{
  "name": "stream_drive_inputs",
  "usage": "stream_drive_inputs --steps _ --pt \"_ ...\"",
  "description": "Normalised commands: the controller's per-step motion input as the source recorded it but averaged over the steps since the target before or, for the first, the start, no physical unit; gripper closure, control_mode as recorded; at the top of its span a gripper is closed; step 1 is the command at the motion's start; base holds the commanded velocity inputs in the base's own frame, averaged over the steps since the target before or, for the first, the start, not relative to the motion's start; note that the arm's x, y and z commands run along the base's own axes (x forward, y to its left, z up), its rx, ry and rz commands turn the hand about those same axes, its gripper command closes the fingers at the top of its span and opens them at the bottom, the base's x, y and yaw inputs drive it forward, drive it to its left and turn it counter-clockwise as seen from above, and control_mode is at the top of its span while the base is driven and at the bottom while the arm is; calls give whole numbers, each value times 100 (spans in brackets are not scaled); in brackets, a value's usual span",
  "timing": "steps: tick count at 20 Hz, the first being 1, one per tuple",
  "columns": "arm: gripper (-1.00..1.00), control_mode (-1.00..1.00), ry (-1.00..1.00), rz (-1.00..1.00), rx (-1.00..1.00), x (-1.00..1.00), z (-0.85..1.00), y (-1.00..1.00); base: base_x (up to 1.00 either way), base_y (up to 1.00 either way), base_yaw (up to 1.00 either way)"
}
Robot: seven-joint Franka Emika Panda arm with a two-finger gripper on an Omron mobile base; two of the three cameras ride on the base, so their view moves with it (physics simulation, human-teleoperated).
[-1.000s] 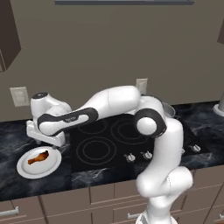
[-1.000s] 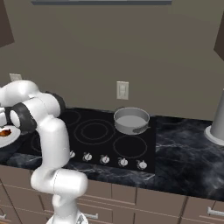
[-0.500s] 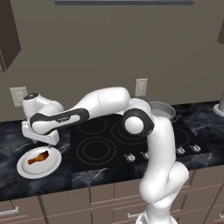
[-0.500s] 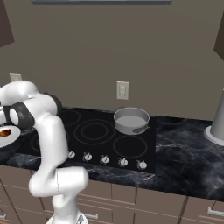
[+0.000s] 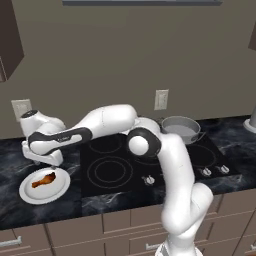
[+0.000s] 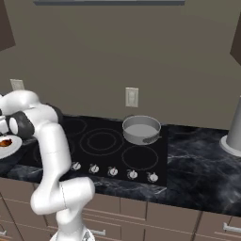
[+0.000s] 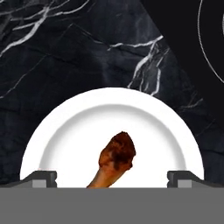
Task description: Retrieve the frozen meat and place it in the pot on a burner. Then turn the burner on.
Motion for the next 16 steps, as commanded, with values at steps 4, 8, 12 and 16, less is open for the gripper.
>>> stream_drive_inputs --steps 4,8,12,16 --pt "-100 -100 7 0 0 4 -8 7 0 0 0" --pt "-100 -100 9 0 0 -7 -14 0 0 0 0" --pt "-100 -100 6 0 -1 -1 -29 0 0 0 0" --pt "-100 -100 0 0 -3 0 -37 0 0 0 0"
